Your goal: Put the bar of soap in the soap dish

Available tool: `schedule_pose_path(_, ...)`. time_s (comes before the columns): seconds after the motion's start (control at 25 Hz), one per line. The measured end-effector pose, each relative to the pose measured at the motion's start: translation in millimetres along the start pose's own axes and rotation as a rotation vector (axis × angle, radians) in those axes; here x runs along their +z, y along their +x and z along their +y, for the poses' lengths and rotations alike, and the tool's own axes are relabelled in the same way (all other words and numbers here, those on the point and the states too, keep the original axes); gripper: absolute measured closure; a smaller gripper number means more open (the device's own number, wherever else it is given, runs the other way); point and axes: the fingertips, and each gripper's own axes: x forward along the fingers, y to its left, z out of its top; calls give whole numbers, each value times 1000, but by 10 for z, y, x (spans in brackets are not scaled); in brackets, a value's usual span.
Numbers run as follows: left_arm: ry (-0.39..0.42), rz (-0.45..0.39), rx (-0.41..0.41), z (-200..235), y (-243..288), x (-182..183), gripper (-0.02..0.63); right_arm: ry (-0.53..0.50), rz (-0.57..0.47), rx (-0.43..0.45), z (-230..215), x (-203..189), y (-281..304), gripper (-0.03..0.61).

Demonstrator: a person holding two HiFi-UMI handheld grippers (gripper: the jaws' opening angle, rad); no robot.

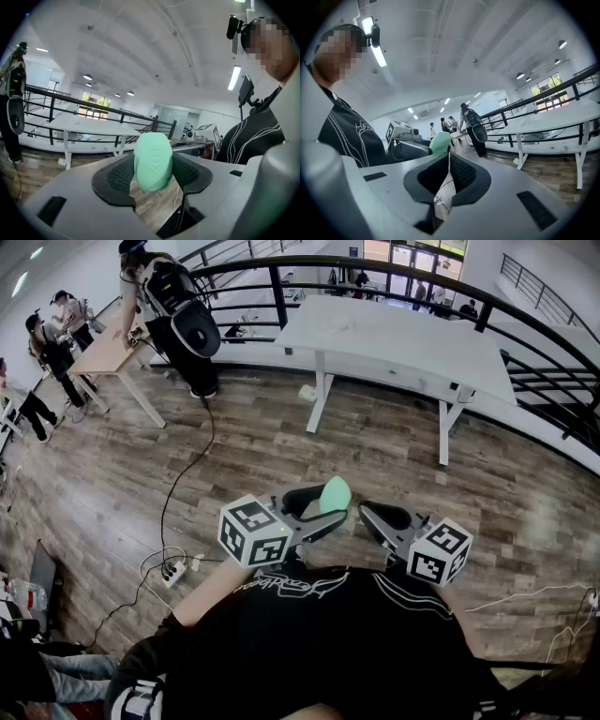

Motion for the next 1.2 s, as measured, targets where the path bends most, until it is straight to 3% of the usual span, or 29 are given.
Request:
schedule_pose_path(0.68,0,13,0,-255,16,-80,353,4,-36,-28,62,-64,-235,560)
schedule_pose_path(1.2,-65,-1,1,115,37,-182,354,31,7,-53,-179,-183,6,560)
